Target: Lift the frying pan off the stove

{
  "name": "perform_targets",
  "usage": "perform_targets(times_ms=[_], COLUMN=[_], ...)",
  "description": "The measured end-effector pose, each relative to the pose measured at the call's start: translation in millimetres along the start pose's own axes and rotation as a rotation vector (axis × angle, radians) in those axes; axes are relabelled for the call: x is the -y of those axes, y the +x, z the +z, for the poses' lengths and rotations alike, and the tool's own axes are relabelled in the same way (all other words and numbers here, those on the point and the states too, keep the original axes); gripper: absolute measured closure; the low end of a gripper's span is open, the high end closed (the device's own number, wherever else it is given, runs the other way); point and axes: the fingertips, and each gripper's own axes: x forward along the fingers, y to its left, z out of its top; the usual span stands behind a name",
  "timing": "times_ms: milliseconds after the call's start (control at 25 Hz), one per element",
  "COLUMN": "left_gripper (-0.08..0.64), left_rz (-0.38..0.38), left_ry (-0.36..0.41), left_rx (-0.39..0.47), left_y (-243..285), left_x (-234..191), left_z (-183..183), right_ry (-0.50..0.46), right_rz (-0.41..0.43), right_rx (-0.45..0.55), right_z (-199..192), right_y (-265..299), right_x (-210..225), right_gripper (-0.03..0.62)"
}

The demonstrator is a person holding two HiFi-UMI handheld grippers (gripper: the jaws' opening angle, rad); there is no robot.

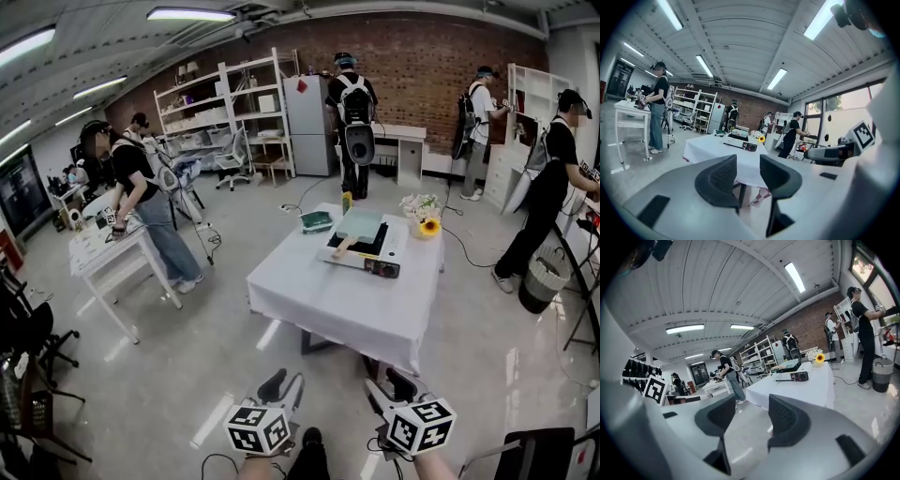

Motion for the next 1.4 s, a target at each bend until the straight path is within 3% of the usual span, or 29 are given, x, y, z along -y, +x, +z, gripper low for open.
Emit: perform_targets(times_ms=[480, 960, 1400], left_gripper=[0.431, 0.428, 0.428], left_rz=[-0.013, -0.085, -0.175], left_ry=[0.002, 0.022, 0.039], left_rx=[-0.015, -0.039, -0.071], left_y=[94, 216, 275], left_x=[-69, -153, -187], left_z=[17, 66, 87], right_ry=[0.021, 0.046, 0.112], right_rz=[-0.044, -0.119, -0.177], right_rx=[0.024, 0.058, 0.082], right_z=[23, 77, 97], right_y=[104, 225, 278], right_x=[46, 91, 106], right_gripper=[0.376, 0.367, 0.367])
